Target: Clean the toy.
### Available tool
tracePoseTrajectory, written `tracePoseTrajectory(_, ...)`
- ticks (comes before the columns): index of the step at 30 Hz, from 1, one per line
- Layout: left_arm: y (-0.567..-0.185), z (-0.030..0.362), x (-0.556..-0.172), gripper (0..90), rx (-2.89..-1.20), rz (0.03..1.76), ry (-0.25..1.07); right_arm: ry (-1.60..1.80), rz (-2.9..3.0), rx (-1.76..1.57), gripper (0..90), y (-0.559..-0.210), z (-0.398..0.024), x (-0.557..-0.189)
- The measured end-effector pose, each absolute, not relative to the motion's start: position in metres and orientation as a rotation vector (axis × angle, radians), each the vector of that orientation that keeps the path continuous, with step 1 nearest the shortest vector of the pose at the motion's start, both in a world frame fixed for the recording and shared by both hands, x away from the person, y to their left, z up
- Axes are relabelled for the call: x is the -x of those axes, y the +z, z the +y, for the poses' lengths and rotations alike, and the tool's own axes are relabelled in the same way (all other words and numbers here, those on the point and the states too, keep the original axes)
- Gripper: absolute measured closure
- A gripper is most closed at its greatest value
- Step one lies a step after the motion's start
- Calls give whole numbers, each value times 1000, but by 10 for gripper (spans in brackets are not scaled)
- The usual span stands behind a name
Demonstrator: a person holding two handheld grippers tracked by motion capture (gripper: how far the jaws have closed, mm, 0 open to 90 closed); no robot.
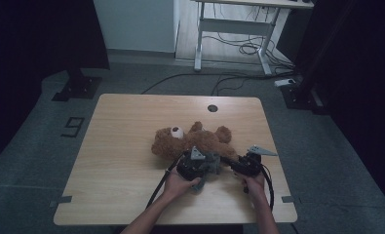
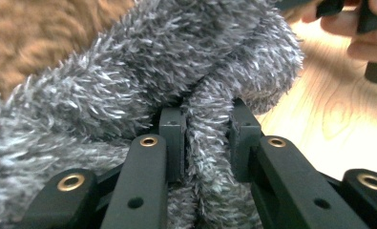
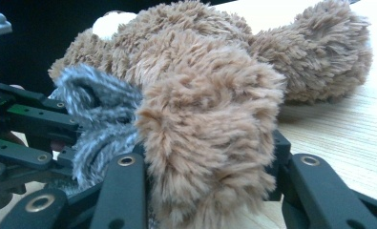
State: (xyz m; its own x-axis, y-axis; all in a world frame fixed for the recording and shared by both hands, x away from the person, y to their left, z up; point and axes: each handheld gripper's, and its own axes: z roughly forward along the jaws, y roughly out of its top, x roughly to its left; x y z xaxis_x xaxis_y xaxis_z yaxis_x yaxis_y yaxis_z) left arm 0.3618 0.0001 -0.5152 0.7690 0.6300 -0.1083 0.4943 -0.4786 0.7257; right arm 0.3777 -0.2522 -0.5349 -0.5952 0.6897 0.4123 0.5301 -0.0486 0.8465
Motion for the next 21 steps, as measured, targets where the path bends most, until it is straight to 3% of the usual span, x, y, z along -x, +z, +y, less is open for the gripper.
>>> tracePoseTrajectory(12,-526,8,-354,723,-2178,847,204,1715,2068,-1325,575,-535,-252,-378)
tracePoseTrajectory(17,-500,18,-346,724,-2093,809,249,1717,2065,-1326,574,-535,-252,-378)
tracePoseTrajectory(21,-470,28,-348,724,-2019,806,358,1717,2066,-1324,575,-535,-251,-378)
